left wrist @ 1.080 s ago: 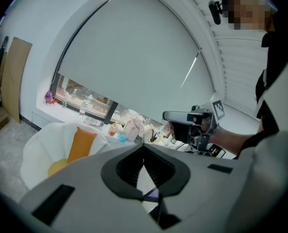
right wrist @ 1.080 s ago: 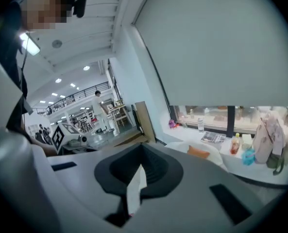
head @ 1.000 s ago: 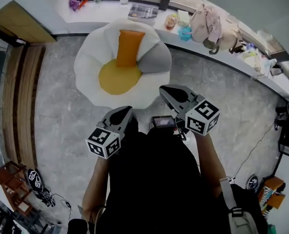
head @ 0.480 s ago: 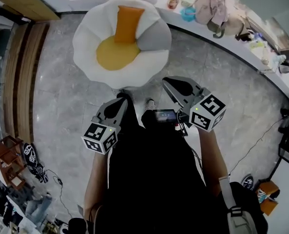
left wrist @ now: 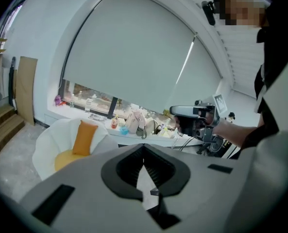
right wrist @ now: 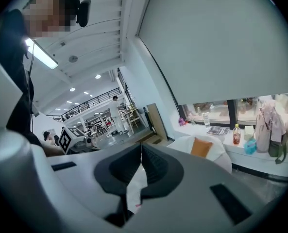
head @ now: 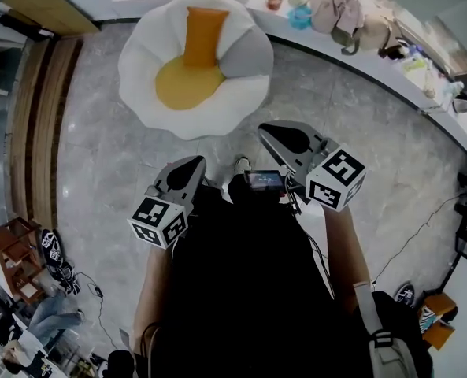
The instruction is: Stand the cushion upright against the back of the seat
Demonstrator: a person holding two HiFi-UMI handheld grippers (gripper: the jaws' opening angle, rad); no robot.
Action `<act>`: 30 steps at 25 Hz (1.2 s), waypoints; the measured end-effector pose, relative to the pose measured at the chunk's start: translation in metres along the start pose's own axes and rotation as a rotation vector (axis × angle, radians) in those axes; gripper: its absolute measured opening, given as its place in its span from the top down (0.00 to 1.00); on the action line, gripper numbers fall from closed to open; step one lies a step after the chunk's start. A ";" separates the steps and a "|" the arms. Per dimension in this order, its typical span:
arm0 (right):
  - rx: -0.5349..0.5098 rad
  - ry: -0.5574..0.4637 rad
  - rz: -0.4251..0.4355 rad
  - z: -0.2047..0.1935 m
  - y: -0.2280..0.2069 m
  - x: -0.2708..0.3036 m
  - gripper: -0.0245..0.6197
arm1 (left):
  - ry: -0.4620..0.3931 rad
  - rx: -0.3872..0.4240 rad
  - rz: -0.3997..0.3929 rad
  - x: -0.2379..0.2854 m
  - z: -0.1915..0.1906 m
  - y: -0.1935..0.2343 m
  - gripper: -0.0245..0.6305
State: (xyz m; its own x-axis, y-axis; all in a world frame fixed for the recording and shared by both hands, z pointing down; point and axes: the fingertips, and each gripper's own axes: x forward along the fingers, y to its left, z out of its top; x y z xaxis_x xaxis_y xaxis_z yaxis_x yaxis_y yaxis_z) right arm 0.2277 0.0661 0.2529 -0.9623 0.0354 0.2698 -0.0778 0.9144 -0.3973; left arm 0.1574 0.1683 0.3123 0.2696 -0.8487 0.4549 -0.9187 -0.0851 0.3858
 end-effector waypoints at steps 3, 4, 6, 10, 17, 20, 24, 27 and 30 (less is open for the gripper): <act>-0.009 0.019 -0.016 -0.004 0.001 -0.005 0.93 | -0.025 0.061 -0.042 0.006 0.013 -0.012 0.94; -0.006 0.024 -0.023 -0.006 0.001 -0.006 0.93 | -0.032 0.065 -0.051 0.008 0.016 -0.014 0.94; 0.012 0.035 -0.032 -0.010 0.002 -0.007 0.93 | -0.044 0.065 -0.064 0.011 0.021 -0.018 0.94; 0.018 0.066 -0.009 -0.016 0.008 -0.009 0.94 | -0.056 0.070 -0.080 0.013 0.024 -0.023 0.94; 0.006 0.077 0.029 -0.016 0.018 -0.001 0.94 | -0.057 0.080 -0.081 0.011 0.028 -0.023 0.94; -0.011 0.075 0.039 -0.013 0.025 0.008 0.94 | -0.055 0.079 -0.072 0.004 0.027 -0.017 0.94; -0.015 0.074 0.044 -0.013 0.031 0.014 0.94 | -0.051 0.076 -0.065 -0.003 0.022 -0.014 0.94; -0.007 0.076 0.045 -0.016 0.034 0.016 0.94 | -0.049 0.074 -0.056 -0.009 0.020 -0.012 0.94; -0.006 0.079 0.049 -0.019 0.034 0.014 0.94 | -0.057 0.069 -0.046 -0.011 0.019 -0.012 0.94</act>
State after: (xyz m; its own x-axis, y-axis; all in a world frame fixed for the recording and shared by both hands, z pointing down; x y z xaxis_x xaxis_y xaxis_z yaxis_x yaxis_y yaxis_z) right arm 0.2166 0.1054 0.2596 -0.9411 0.1118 0.3190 -0.0294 0.9131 -0.4067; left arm 0.1599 0.1682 0.2875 0.2972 -0.8714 0.3902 -0.9237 -0.1589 0.3487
